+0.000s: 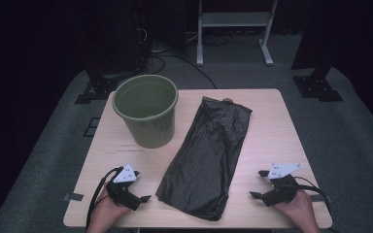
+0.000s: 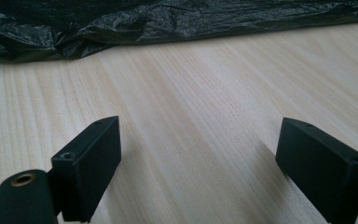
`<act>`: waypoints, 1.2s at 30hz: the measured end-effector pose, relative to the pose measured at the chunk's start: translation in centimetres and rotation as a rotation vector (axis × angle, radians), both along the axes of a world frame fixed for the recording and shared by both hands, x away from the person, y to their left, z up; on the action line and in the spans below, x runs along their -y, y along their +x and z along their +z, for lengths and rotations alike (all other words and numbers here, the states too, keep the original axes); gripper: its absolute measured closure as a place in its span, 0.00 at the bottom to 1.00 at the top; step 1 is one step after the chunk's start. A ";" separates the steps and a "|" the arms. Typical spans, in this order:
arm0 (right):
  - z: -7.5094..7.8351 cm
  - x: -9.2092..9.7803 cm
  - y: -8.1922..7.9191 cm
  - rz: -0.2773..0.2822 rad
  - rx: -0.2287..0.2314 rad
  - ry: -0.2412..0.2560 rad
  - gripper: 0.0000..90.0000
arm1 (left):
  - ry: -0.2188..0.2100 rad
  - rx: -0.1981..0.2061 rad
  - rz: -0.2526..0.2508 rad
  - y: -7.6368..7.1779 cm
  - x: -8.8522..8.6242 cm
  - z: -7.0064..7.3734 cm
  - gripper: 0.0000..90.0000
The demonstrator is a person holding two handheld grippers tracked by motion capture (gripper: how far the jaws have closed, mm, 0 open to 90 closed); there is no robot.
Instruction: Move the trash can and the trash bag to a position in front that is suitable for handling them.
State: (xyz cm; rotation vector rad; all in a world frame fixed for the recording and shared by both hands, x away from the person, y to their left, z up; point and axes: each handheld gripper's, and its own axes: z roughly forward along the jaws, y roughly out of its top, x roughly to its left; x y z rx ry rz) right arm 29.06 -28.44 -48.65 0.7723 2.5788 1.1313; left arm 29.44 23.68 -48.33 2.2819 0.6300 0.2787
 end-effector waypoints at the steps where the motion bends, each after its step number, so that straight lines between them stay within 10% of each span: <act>1: 0.0 0.0 0.0 -0.001 0.000 -0.001 0.14 | 0.000 0.000 0.000 0.0 0.0 0.0 0.00; 36: 2.9 -4.3 -0.3 -0.009 -0.022 0.091 0.16 | -0.001 0.001 0.008 0.0 0.0 0.0 0.00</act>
